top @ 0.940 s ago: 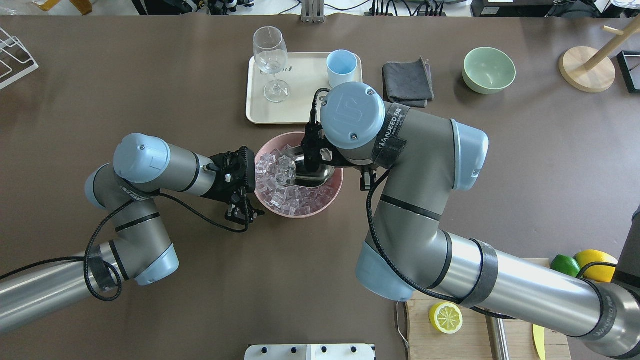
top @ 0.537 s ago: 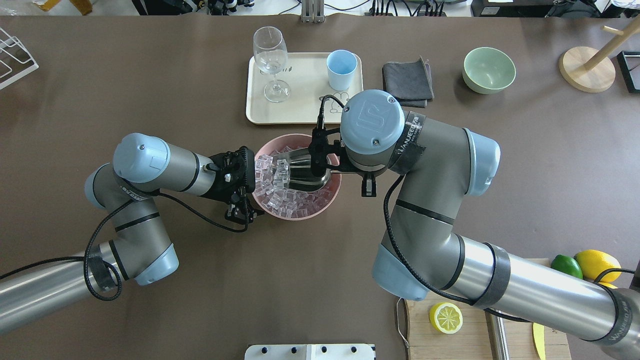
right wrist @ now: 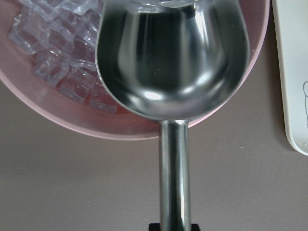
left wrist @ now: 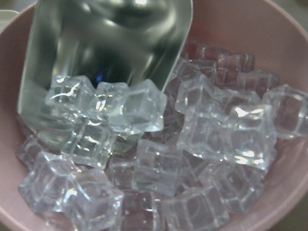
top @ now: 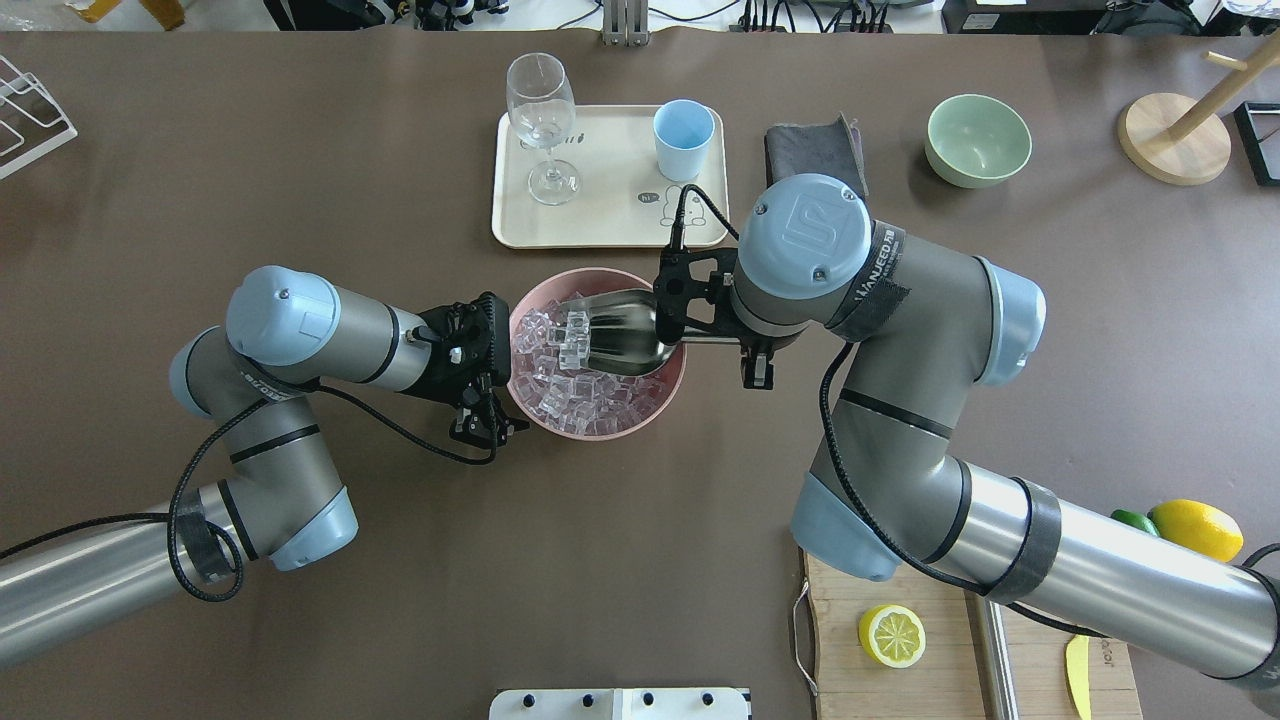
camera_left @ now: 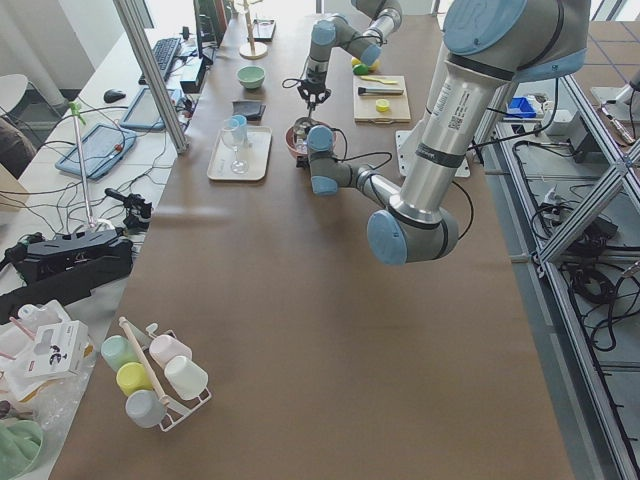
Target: Put ice in cup with scoop
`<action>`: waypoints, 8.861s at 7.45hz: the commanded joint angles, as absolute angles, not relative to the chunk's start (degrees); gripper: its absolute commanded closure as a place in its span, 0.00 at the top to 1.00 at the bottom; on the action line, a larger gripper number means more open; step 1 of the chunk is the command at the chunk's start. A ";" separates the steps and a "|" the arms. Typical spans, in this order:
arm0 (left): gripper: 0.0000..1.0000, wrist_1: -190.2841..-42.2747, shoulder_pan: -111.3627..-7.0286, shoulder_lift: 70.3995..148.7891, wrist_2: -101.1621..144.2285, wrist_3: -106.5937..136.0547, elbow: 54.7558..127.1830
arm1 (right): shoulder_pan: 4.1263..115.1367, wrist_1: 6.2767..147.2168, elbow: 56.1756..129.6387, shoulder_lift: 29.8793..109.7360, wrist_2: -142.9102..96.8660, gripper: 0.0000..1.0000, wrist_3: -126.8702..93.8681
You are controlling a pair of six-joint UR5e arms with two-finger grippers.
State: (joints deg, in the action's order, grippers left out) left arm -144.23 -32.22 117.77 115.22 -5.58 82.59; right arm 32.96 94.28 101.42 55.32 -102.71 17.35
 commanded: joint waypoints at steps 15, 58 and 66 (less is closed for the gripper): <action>0.99 -143.18 -36.98 114.44 124.42 -5.71 86.13 | 52.98 88.15 96.70 60.47 -124.01 0.00 -1.29; 0.99 -93.87 -91.14 89.38 139.75 -1.32 91.32 | 70.49 80.07 99.68 99.23 -132.71 0.00 -22.77; 0.99 -93.87 -90.97 89.47 139.75 -1.32 91.32 | 69.26 80.07 97.03 98.61 -133.24 0.00 -21.80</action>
State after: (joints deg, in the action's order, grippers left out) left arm -93.87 -91.01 89.43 139.75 -1.32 91.31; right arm 69.42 80.07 97.52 98.65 -132.89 -22.10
